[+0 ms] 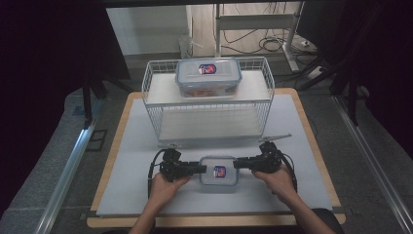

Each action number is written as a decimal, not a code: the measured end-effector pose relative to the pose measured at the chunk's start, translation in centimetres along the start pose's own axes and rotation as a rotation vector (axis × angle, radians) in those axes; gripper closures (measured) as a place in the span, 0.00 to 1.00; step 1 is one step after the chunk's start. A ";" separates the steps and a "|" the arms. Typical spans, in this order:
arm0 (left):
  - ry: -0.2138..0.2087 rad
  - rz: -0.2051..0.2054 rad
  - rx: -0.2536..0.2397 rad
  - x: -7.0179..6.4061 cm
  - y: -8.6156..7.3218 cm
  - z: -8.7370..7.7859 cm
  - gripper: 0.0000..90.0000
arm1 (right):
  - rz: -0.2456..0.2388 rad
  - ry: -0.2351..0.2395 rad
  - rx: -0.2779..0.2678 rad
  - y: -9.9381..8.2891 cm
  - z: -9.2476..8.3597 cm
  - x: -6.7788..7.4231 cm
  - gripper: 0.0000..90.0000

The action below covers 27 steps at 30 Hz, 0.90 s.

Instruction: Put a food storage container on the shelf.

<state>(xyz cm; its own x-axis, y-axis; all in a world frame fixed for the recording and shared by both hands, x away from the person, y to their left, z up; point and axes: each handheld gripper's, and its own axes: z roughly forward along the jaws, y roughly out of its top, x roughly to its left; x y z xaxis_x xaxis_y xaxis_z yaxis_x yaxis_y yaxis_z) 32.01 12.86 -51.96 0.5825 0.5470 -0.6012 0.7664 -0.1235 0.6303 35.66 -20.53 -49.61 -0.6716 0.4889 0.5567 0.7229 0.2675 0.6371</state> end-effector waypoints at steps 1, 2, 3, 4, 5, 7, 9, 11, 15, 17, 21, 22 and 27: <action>0.002 -0.016 -0.001 0.2 -0.1 0.1 0.59 | -0.021 -0.025 0.033 -0.3 0.4 0.0 0.62; -0.008 -0.026 -0.007 0.4 -0.2 0.2 0.59 | -0.035 -0.039 0.049 -0.7 0.7 0.0 0.61; -0.019 -0.029 -0.008 0.6 -0.2 0.1 0.59 | -0.026 -0.034 0.048 -0.8 0.7 -0.1 0.61; -0.021 -0.022 -0.003 0.6 -0.2 0.1 0.59 | -0.017 -0.025 0.052 -0.9 0.7 -0.2 0.62; -0.020 -0.021 -0.007 0.5 -0.2 0.1 0.59 | -0.016 -0.017 0.054 -1.0 0.5 -0.3 0.62; -0.018 -0.026 -0.010 0.4 -0.2 0.2 0.59 | -0.001 -0.008 0.050 -1.1 0.6 -0.5 0.61; -0.033 -0.041 -0.015 0.7 -0.5 0.1 0.60 | 0.019 0.009 0.041 -1.3 0.6 -0.7 0.61; -0.038 -0.035 -0.009 0.8 -0.6 0.0 0.60 | 0.025 0.014 0.043 -1.3 0.7 -0.9 0.59; -0.036 -0.031 -0.010 0.7 -0.7 0.1 0.60 | 0.062 0.052 0.059 -1.3 1.3 -1.3 0.52; -0.045 -0.038 -0.010 0.8 -0.8 0.1 0.59 | 0.061 0.048 0.050 -1.1 1.3 -1.3 0.57; -0.032 -0.045 -0.019 0.6 -0.8 0.1 0.60 | 0.089 0.057 0.046 -1.0 1.1 -1.4 0.59; -0.035 -0.049 -0.026 0.6 -0.9 0.1 0.60 | 0.099 0.060 0.043 -1.1 1.1 -1.4 0.59; -0.030 -0.058 -0.022 0.4 -0.6 0.1 0.60 | 0.126 0.056 0.029 -1.2 0.9 -1.2 0.61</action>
<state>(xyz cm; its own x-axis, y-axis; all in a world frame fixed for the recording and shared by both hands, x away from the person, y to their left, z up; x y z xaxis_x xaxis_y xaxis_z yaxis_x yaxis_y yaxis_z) 31.81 13.09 -52.56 0.5456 0.5280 -0.6509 0.7930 -0.0738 0.6048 35.68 -20.70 -51.52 -0.5827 0.4736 0.6605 0.8058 0.2308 0.5454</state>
